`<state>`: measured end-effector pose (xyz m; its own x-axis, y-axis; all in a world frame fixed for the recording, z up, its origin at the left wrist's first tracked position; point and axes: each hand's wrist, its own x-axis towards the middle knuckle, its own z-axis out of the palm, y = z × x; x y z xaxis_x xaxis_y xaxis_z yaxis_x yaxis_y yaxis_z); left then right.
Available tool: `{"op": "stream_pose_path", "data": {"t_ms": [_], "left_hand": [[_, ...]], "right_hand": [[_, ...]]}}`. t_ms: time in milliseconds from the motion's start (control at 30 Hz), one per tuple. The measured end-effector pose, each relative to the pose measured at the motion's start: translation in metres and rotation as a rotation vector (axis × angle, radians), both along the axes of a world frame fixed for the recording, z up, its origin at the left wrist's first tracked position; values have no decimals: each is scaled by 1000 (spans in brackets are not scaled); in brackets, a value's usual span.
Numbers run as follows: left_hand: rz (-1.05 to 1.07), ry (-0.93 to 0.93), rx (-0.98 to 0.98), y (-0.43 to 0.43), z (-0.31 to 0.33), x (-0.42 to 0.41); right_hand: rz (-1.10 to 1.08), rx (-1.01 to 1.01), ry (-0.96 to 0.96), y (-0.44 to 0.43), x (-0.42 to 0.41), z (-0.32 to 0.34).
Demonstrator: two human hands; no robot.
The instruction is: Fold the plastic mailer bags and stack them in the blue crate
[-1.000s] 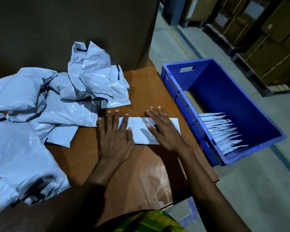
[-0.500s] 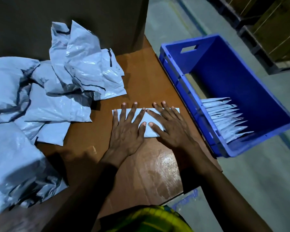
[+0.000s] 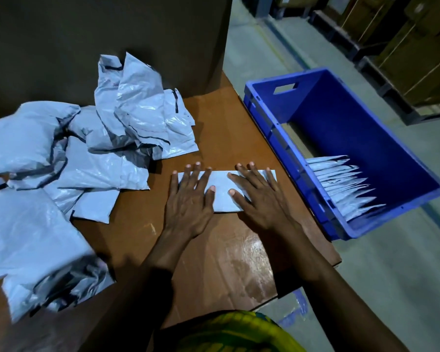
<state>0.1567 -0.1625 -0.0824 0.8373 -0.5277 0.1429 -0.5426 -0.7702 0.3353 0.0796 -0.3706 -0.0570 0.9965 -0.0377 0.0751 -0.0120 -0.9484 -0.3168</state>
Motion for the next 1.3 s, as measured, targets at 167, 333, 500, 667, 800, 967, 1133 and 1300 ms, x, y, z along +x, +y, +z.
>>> {"op": "stream_pose_path", "data": {"t_ms": [167, 333, 500, 667, 800, 967, 1133, 1300], "left_hand": [[52, -42, 24, 14, -3, 2], [29, -55, 40, 22, -2, 3], [36, -78, 24, 26, -4, 2], [83, -83, 39, 29, 1, 0], [10, -144, 23, 3, 22, -12], [-137, -62, 9, -1, 0, -18], [-148, 47, -99, 19, 4, -10], [-102, 92, -370, 45, 22, -25]], "right_hand": [[70, 44, -62, 52, 11, 0], [75, 3, -49, 43, 9, -8], [43, -19, 18, 6, -12, -1], [-1, -53, 100, -17, -29, 9], [-31, -55, -7, 12, -15, 17], [7, 46, -21, 33, -18, 1], [-14, 309, 7, 0, -39, 14], [-19, 341, -300, -15, -55, 5]]}}
